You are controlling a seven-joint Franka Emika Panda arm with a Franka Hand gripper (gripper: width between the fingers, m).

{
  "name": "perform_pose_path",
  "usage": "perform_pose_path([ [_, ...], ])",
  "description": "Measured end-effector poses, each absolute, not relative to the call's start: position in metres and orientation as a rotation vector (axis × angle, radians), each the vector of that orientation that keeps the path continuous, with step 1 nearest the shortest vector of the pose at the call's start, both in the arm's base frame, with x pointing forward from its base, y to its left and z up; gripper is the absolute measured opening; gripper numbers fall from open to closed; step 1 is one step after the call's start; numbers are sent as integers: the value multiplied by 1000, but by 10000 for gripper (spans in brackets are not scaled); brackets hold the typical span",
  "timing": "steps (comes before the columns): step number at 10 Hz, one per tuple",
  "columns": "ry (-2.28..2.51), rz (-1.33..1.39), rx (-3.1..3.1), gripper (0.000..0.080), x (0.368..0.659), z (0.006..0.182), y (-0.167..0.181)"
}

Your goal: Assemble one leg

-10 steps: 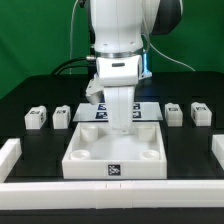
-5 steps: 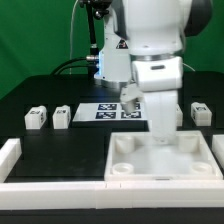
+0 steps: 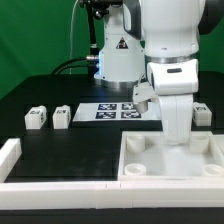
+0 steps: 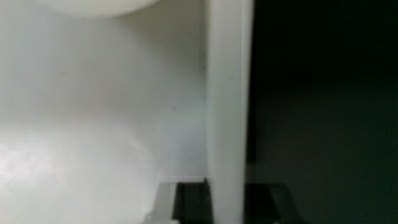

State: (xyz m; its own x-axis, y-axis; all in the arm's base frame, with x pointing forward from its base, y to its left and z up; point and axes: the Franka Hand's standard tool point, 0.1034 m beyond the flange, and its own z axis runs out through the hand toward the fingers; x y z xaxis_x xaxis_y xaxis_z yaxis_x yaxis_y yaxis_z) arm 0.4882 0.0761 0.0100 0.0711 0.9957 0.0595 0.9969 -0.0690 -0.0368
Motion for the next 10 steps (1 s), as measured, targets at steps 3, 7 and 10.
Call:
perform_pose_path([
  [3,-2094,-28,-2250,433,488,10,75],
  [7,-2093,-28,-2251,631,488,10,75],
  [10,-2093,-28,-2252,649,488,10,75],
])
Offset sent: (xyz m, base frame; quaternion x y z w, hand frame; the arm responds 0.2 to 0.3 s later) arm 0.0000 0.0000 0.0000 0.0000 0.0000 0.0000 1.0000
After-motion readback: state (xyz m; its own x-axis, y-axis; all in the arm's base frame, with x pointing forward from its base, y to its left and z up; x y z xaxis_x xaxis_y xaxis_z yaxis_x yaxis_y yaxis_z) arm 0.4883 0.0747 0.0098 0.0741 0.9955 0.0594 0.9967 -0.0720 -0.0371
